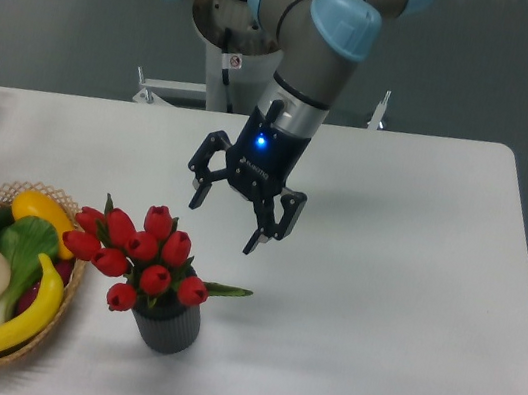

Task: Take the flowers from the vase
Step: 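Lower the open gripper down over the tulip stems above the vase, then close the gripper around the tulip stems just below the blooms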

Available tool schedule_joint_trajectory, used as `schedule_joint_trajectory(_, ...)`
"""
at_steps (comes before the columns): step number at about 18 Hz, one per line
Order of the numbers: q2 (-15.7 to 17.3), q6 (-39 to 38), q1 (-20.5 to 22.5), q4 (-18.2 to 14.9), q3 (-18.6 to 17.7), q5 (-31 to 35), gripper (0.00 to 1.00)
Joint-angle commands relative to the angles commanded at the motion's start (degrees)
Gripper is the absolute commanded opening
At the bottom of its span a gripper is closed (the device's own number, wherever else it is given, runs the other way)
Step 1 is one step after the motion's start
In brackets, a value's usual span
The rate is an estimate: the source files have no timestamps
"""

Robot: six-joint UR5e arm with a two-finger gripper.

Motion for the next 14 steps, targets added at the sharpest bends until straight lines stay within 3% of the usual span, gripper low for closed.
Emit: schedule_joint_trajectory(14,-3.2,4.4,-2.8,0.2,0.4,-3.7,1.0)
